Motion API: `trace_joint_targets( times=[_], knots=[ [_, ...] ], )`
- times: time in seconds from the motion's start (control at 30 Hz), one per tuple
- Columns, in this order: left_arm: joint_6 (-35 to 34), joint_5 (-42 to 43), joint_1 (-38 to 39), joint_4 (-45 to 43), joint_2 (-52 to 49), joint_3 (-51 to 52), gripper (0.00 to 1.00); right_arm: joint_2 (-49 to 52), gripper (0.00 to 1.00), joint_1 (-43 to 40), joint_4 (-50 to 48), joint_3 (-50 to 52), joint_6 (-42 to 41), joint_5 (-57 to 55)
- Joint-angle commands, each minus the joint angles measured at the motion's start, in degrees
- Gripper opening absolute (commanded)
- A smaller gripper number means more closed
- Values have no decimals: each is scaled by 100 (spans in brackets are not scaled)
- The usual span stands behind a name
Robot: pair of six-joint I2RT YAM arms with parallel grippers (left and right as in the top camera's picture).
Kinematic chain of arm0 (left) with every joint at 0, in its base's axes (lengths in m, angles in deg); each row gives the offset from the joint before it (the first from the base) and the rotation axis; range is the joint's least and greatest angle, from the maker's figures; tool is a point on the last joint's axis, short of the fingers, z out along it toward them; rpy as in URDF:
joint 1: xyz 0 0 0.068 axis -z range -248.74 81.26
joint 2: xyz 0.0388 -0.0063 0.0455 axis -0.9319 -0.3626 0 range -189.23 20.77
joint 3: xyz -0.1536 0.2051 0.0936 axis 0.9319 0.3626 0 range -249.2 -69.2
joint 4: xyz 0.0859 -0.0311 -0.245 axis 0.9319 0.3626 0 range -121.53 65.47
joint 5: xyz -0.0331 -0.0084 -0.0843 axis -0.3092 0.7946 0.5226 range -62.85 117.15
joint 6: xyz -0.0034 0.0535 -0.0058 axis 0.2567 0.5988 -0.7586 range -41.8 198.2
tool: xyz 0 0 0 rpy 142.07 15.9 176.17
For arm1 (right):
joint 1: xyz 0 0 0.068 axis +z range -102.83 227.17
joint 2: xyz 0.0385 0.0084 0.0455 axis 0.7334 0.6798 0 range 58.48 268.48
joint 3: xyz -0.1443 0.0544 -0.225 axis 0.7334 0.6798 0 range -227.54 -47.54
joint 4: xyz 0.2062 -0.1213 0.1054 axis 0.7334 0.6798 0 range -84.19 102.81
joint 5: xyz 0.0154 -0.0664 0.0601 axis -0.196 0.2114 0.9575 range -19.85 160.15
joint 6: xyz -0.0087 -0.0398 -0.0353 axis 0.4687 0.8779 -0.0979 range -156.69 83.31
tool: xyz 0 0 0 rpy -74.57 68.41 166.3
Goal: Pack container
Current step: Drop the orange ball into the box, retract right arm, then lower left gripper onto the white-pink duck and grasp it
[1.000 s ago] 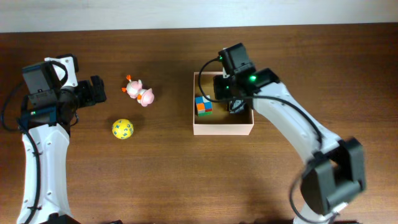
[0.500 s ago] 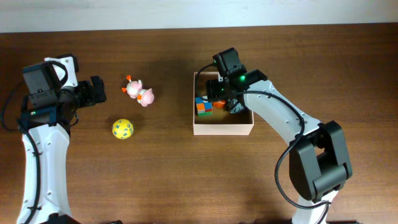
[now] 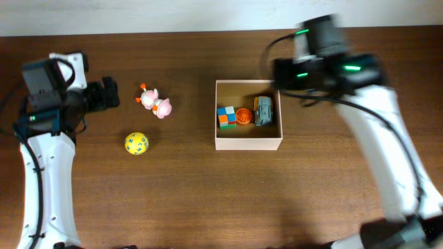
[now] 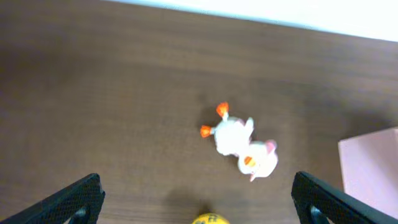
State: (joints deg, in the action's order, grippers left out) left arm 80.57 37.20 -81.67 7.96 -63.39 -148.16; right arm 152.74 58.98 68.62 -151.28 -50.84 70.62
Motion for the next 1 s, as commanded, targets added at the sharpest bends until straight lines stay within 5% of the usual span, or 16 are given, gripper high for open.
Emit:
trace_joint_targets(
  times=[0.0,0.23,0.57,0.8,0.97],
  knots=[
    [210,-485,376,308,-435,-754,97,-238,92,-597,238,-48,17,555],
    [-4,-492,896,1292,-2059,-2024,92,-179,92,-1423,970,-39,20,708],
    [-2634,-295,1285,815,-3329,-2149,72,-168,91,-1447,1152,-31,42,706],
    [-3453,-173,1443,772,-3832,-2149,55,-168,91,-1447,1300,-31,48,680],
    [-3799,-245,1467,1163,-3993,-2149,55,-166,90,-1447,1355,-31,48,660]
  ],
)
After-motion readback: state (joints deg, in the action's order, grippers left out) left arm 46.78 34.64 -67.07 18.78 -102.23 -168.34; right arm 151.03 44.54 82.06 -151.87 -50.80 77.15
